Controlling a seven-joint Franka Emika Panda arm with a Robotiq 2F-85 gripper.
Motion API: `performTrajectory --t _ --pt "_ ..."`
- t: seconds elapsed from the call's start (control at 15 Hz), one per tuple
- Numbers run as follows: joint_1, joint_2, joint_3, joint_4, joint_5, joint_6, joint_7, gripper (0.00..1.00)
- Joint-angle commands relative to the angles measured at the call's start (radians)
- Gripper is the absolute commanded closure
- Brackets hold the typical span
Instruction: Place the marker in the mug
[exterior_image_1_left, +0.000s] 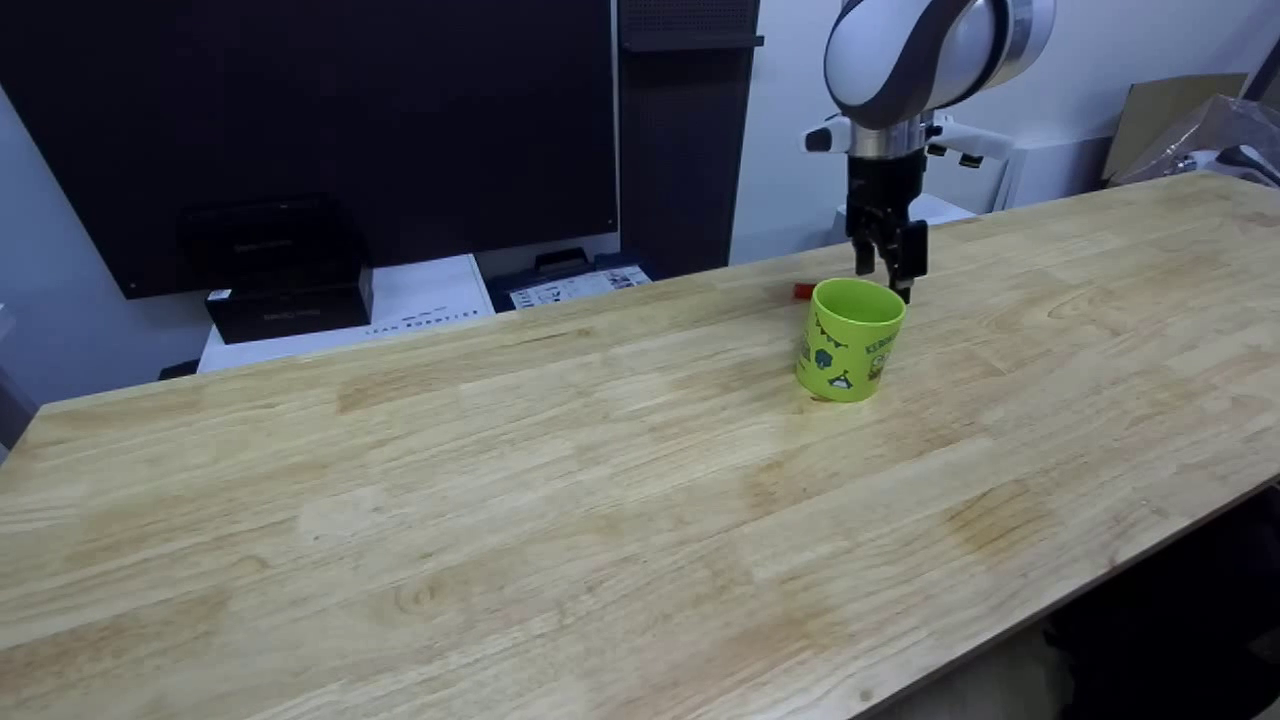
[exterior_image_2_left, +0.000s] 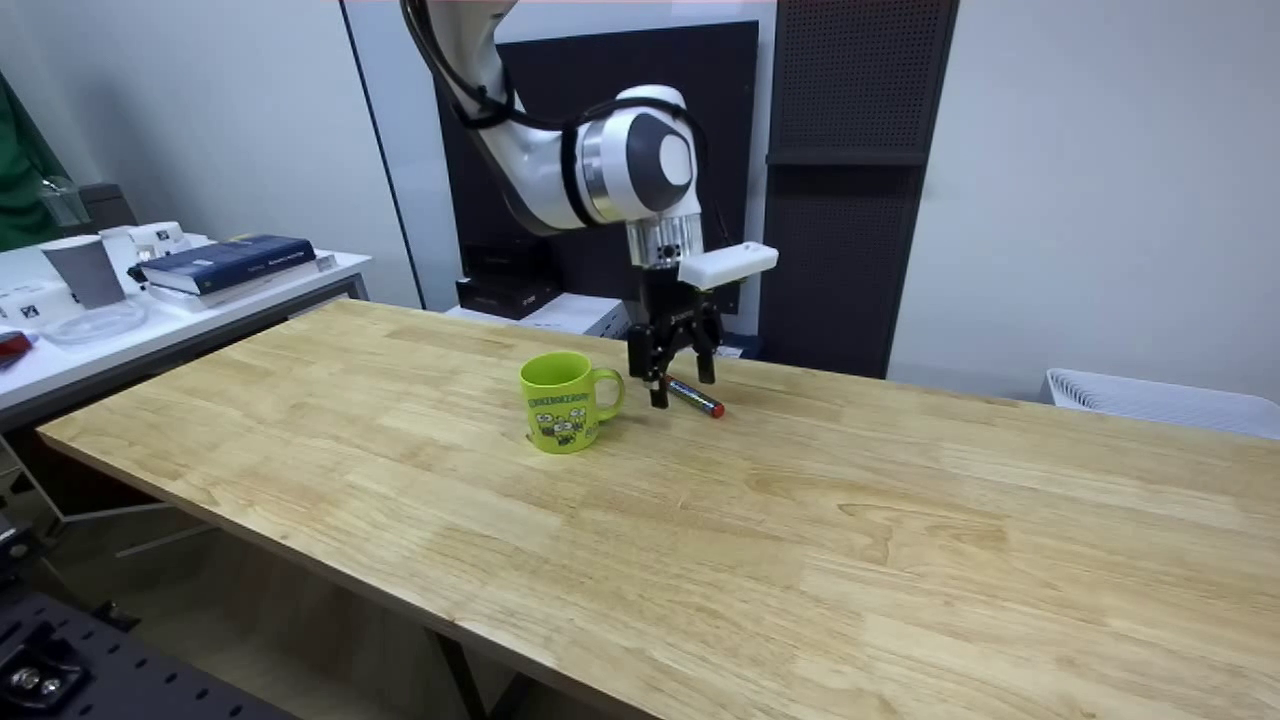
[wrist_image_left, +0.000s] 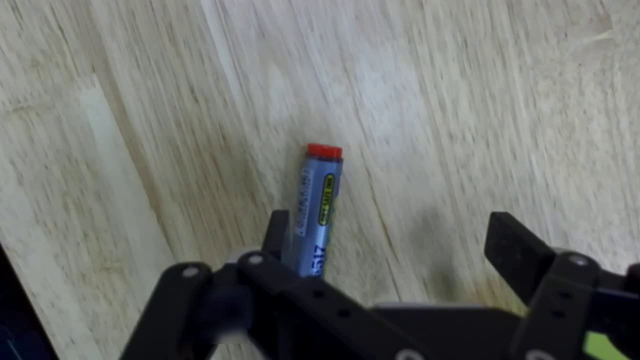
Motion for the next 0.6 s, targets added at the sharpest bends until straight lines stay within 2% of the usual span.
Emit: performTrajectory --t 0.0,0.13,0.53 --pt "0.021 0.052 -0.017 0.091 -0.037 -0.033 0.068 0.0" --pt "0.027 0.067 -0.022 0.118 -0.043 -0.018 0.099 0.0" --pt "0.006 0.113 0.025 0.181 0.0 -0.01 0.151 0.0"
